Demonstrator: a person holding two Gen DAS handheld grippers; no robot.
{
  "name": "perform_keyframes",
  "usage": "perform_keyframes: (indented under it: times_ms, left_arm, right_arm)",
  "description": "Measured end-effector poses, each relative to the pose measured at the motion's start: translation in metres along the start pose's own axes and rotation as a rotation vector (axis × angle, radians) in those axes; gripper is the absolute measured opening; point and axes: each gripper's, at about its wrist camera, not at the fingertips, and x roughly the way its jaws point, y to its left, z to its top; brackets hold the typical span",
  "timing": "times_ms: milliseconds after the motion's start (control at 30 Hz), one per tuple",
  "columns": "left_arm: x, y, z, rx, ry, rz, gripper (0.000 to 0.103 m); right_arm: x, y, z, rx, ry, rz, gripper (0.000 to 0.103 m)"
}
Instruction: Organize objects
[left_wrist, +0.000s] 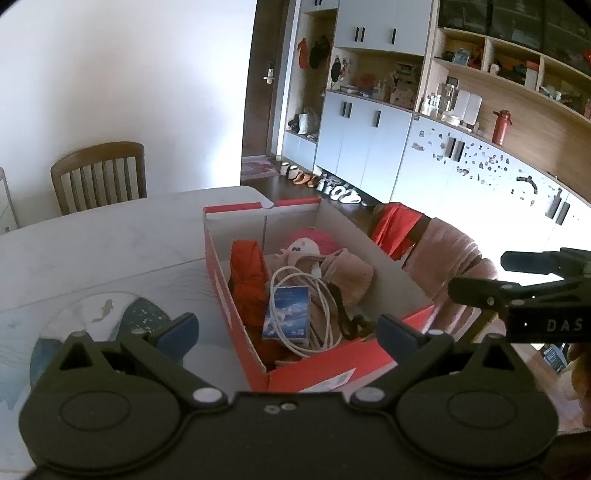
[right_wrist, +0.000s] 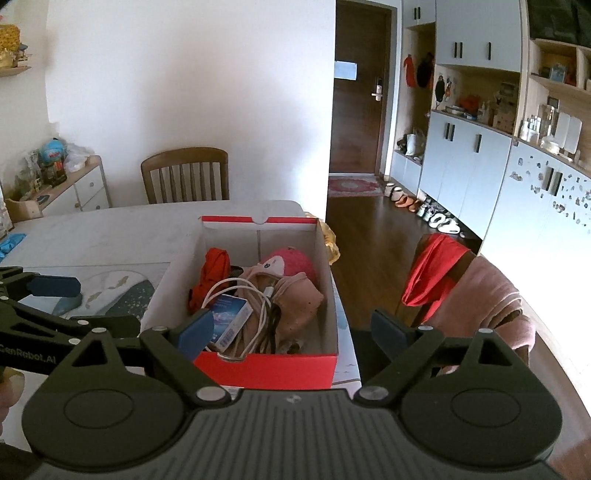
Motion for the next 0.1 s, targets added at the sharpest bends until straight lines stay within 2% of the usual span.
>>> perform_keyframes:
  times_ms: [100]
  left_arm:
    - [0.0002,0.0011,0.0007,-0.001,0.0,0.003,0.102]
  right_arm:
    - [0.0006,0.0005,0.0007,0.002,0.001,-0.007,0.093]
